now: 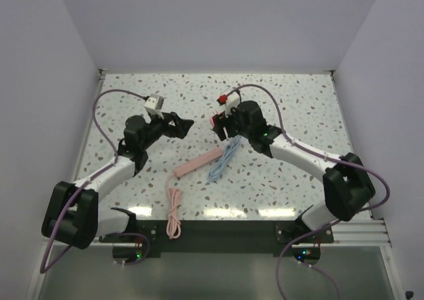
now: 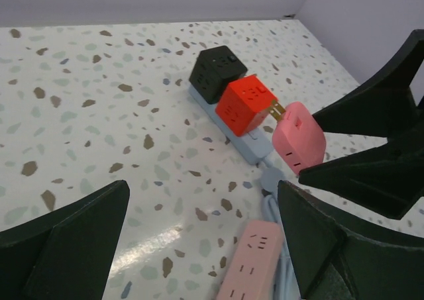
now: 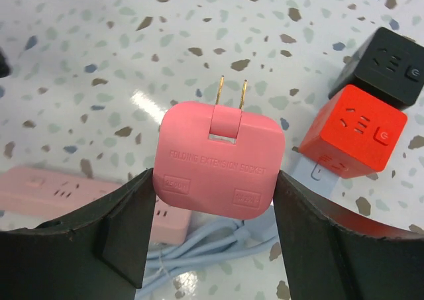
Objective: Insert the plug
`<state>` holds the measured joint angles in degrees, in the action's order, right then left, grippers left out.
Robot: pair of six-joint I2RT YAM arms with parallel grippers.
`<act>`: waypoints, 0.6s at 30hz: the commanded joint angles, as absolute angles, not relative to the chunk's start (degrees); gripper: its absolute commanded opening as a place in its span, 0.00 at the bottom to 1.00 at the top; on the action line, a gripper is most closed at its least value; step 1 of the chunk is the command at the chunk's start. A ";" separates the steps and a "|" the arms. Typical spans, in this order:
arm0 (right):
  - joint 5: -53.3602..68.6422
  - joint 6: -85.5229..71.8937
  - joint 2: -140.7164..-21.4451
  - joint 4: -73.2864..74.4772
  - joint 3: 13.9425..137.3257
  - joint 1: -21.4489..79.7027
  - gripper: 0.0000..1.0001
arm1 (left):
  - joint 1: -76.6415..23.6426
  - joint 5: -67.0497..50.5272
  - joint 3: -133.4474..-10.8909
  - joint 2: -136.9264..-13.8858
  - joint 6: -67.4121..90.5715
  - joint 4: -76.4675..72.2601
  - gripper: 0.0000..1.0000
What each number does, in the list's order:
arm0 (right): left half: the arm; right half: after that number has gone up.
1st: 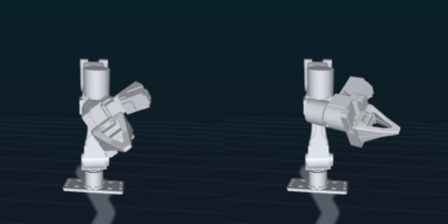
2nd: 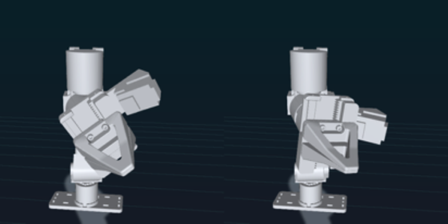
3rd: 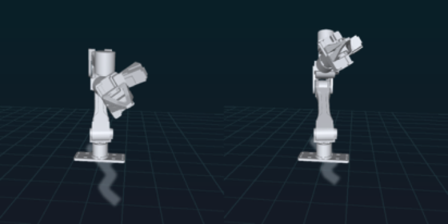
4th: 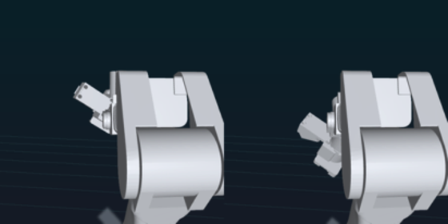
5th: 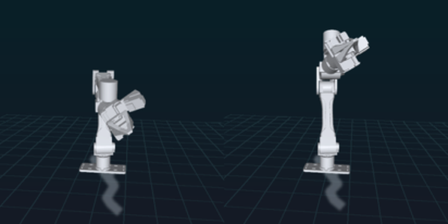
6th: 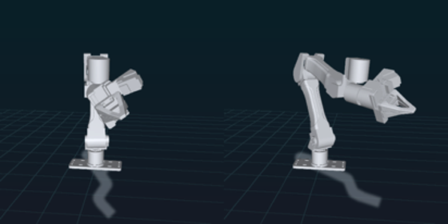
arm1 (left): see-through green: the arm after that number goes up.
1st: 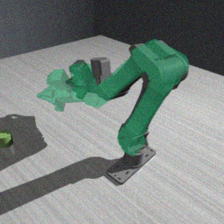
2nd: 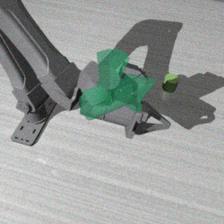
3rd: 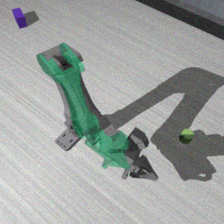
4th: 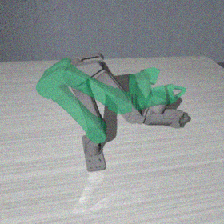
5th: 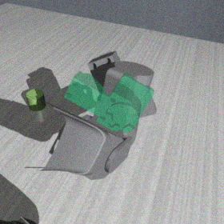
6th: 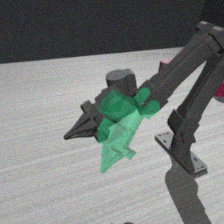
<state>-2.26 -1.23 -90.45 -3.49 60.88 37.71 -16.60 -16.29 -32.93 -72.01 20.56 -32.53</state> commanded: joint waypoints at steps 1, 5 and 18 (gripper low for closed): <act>9.65 6.24 -85.09 -5.63 57.05 37.53 0.29 | -16.26 -28.88 -34.54 -71.10 26.97 -38.56 0.99; 13.53 8.87 -78.59 -3.78 53.97 38.67 0.28 | -16.26 -37.86 -34.19 -74.25 33.47 -45.42 0.98; 13.71 13.27 -74.53 1.84 54.93 43.50 0.24 | -19.95 -44.47 -35.51 -79.98 41.48 -53.70 0.97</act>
<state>13.02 10.72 -74.63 0.16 53.12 42.19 -18.26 -42.22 -33.12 -79.05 40.03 -50.00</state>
